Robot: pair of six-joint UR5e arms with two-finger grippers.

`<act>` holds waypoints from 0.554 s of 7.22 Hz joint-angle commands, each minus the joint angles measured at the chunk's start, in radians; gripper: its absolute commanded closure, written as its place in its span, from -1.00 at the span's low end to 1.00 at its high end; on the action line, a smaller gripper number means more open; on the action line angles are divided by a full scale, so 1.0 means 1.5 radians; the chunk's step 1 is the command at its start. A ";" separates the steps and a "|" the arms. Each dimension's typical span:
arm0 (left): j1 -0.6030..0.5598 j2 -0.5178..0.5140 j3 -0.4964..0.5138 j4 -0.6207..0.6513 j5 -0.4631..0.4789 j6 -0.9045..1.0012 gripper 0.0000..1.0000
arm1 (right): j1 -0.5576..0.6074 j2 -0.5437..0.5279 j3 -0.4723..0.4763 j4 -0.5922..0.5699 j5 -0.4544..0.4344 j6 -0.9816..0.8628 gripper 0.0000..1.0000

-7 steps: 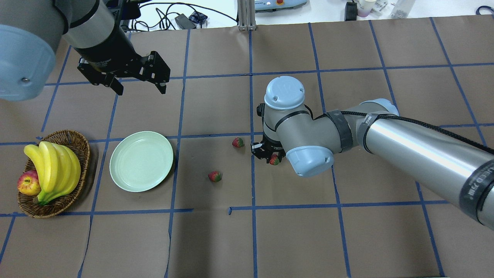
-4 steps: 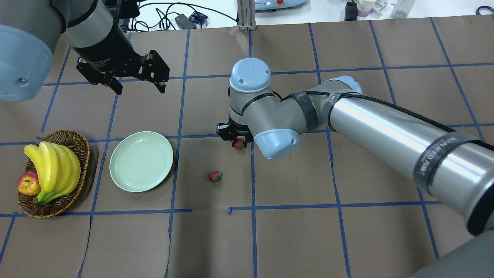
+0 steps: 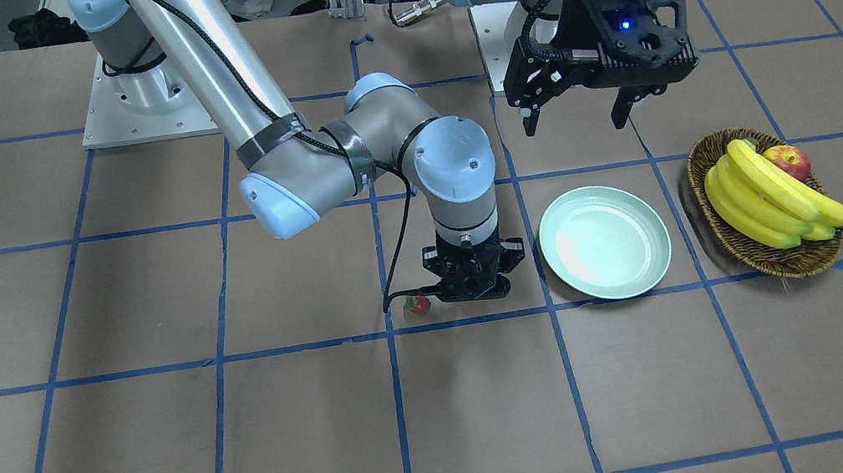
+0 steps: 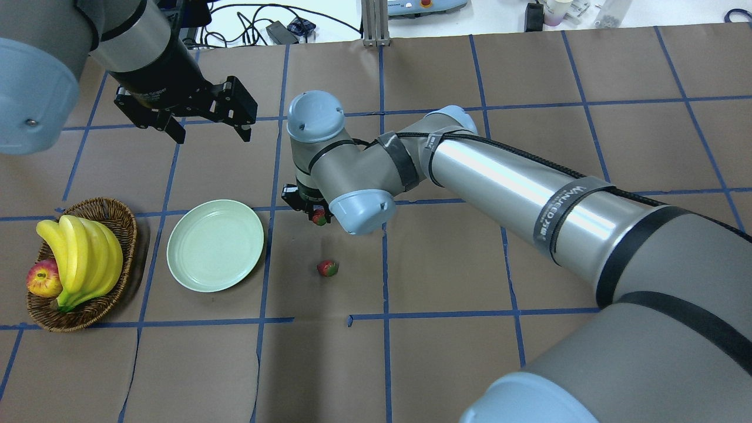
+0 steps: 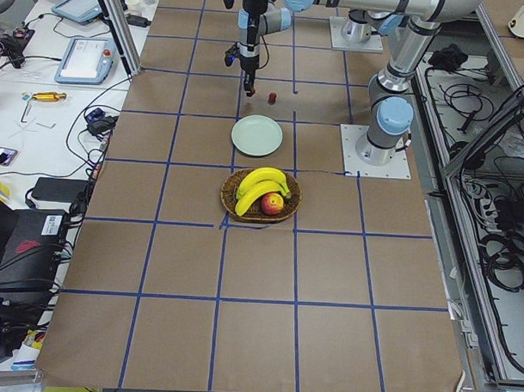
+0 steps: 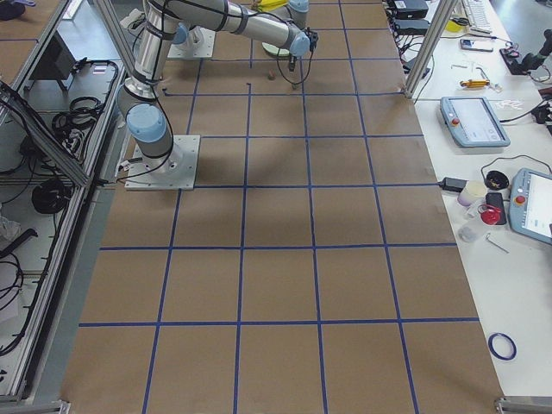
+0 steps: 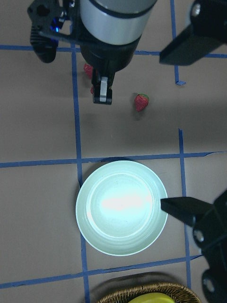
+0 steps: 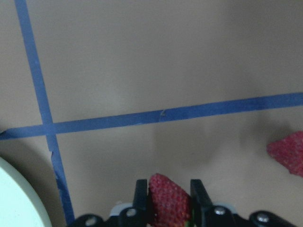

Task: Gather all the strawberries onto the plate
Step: 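Carry the strawberry to the plate rim and release it on the table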

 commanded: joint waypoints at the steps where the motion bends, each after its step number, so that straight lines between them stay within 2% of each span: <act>1: 0.000 0.000 0.000 0.000 -0.001 0.000 -1.00 | 0.010 0.016 -0.010 -0.001 0.003 0.007 0.72; 2: 0.000 0.000 0.001 0.000 0.000 0.000 -1.00 | 0.010 0.017 -0.010 -0.004 0.005 0.008 0.03; 3: 0.000 0.000 0.001 0.000 0.000 0.000 -1.00 | 0.010 0.017 -0.009 -0.003 0.020 0.007 -0.99; 4: 0.000 0.000 0.001 0.000 0.001 0.000 -1.00 | 0.010 0.016 -0.008 -0.003 0.037 0.006 -1.00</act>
